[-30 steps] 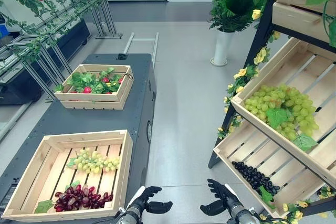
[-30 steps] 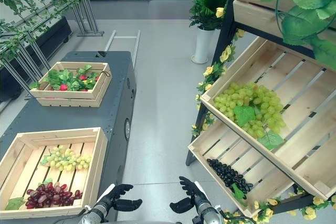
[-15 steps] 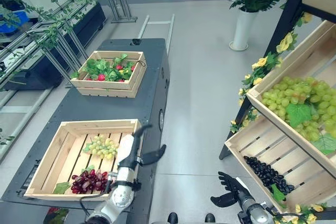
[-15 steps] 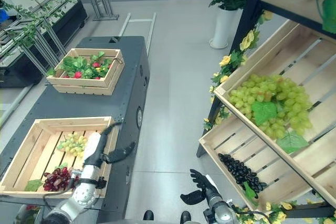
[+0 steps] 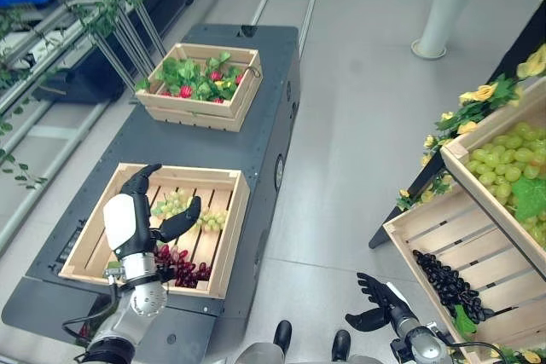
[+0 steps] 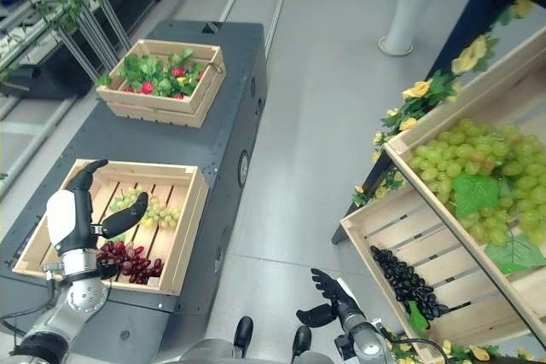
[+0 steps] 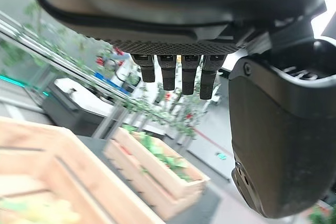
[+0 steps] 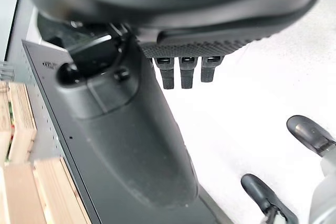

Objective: Pick up the fruits from the basket on one side to the basket on the other side

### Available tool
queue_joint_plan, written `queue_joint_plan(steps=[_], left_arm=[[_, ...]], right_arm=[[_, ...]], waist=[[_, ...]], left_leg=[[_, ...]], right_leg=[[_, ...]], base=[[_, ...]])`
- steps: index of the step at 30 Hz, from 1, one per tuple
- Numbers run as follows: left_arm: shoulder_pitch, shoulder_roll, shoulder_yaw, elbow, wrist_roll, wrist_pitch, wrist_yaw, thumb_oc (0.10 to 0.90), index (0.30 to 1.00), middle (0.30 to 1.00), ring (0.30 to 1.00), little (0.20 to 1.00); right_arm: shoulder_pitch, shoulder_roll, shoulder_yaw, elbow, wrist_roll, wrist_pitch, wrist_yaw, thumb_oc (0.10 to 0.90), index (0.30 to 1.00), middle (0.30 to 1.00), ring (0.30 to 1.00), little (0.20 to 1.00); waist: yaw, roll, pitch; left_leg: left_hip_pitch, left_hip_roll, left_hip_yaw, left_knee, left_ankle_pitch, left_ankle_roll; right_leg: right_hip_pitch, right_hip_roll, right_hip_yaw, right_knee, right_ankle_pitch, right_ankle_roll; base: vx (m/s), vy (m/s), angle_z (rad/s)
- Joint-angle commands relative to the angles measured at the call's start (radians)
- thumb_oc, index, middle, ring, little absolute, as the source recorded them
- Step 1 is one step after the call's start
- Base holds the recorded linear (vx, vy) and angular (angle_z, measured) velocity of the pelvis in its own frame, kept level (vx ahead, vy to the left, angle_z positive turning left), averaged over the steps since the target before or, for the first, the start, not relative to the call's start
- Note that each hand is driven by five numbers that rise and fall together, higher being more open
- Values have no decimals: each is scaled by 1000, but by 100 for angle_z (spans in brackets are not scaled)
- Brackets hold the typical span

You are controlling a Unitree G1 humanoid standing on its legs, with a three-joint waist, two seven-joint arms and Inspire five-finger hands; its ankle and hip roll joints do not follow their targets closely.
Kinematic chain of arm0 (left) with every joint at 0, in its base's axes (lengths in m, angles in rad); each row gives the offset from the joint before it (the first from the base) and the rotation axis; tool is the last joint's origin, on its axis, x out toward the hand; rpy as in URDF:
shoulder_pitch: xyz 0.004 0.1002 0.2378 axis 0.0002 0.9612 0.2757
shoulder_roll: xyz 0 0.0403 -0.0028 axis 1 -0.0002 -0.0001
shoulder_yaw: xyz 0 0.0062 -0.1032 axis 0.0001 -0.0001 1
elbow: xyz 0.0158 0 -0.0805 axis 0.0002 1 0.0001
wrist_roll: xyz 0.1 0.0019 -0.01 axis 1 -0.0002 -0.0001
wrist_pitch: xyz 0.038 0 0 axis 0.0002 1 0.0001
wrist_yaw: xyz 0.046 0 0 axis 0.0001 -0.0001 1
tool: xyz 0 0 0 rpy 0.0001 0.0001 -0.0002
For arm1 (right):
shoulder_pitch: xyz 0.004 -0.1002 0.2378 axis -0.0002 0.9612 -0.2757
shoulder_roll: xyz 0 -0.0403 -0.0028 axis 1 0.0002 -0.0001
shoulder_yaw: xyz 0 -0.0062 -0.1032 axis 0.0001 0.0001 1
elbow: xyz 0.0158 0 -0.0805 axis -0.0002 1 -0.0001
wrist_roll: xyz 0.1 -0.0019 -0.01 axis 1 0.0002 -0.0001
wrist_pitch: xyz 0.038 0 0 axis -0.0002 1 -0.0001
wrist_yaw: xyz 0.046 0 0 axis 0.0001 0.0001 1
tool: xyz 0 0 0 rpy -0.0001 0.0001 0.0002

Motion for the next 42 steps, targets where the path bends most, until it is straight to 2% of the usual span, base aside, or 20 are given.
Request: queue_joint_plan(steps=[1, 3, 4, 7, 12, 16, 18, 22, 27, 32, 38, 42], left_arm=[[-171, 153, 98, 35, -38, 22, 81, 800, 900, 900, 900, 900], [-193, 175, 93, 56, -38, 37, 79, 800, 900, 900, 900, 900], [-232, 228, 85, 87, -34, 66, 61, 800, 900, 900, 900, 900], [-281, 292, 71, 121, -54, 114, 38, 800, 900, 900, 900, 900], [-378, 364, 34, 163, -72, 158, 30, 800, 900, 900, 900, 900], [-455, 407, -18, 184, -3, 183, 38, 800, 900, 900, 900, 900], [-509, 435, -78, 190, 79, 210, 33, 800, 900, 900, 900, 900], [-610, 498, -222, 176, 218, 262, -53, 800, 900, 900, 900, 900], [-697, 586, -384, 118, 291, 234, -213, 800, 900, 900, 900, 900], [-727, 665, -481, 45, 292, 169, -409, 800, 900, 900, 900, 900], [-707, 744, -497, -47, 257, 96, -531, 800, 900, 900, 900, 900], [-690, 776, -491, -82, 266, 88, -544, 800, 900, 900, 900, 900]], right_arm=[[-62, 4, 47, -103, 81, -56, -27, 800, 900, 900, 900, 900], [-78, 2, 55, -106, 86, -56, -33, 800, 900, 900, 900, 900], [-109, -6, 67, -120, 102, -49, -41, 800, 900, 900, 900, 900], [-138, -12, 70, -129, 110, -51, -46, 800, 900, 900, 900, 900], [-175, -22, 77, -132, 121, -57, -37, 800, 900, 900, 900, 900], [-184, -44, 77, -142, 121, -60, -26, 800, 900, 900, 900, 900], [-192, -64, 77, -148, 118, -65, -18, 800, 900, 900, 900, 900], [-214, -94, 73, -150, 115, -66, 4, 800, 900, 900, 900, 900], [-227, -124, 60, -146, 109, -65, 14, 800, 900, 900, 900, 900], [-229, -163, 38, -141, 104, -61, 24, 800, 900, 900, 900, 900], [-210, -189, 9, -124, 97, -80, 35, 800, 900, 900, 900, 900], [-202, -200, 2, -129, 101, -85, 41, 800, 900, 900, 900, 900]], waist=[[1, -51, 48], [4, -57, 67], [10, -69, 110], [14, -85, 156], [14, -109, 199], [4, -122, 227], [-4, -122, 244], [-10, -123, 269], [-15, -117, 283], [-22, -99, 284], [-17, -77, 284], [-16, -69, 284]], left_leg=[[-97, -79, 31, 186, -100, 56], [-118, -77, 37, 214, -110, 58], [-158, -73, 49, 275, -127, 60], [-215, -69, 65, 354, -153, 64], [-296, -59, 93, 439, -180, 74], [-370, -50, 103, 539, -219, 80], [-419, -42, 110, 608, -240, 77], [-487, -31, 118, 686, -263, 76], [-546, -23, 118, 731, -269, 76], [-586, -20, 127, 753, -269, 73], [-597, -23, 133, 757, -265, 68], [-599, -24, 134, 760, -264, 64]], right_leg=[[-70, -49, -10, 222, -95, -26], [-91, -52, -12, 257, -106, -26], [-128, -57, -20, 327, -122, -24], [-178, -67, -23, 403, -130, -17], [-256, -88, -32, 516, -141, -10], [-321, -101, -33, 614, -177, -19], [-362, -103, -32, 673, -209, -33], [-425, -106, -32, 751, -239, -46], [-483, -106, -27, 800, -257, -52], [-522, -108, -22, 818, -265, -56], [-531, -117, -24, 822, -266, -53], [-534, -121, -24, 829, -269, -52]], base=[[-111, 59, 19], [-90, 52, 8], [-115, 65, -3], [-117, 87, 0], [-103, 86, 3], [-83, 100, -2], [-74, 120, 5], [-48, 61, 3], [-27, 23, -1], [-10, 13, -1], [2, -3, 3], [7, -5, 2]])
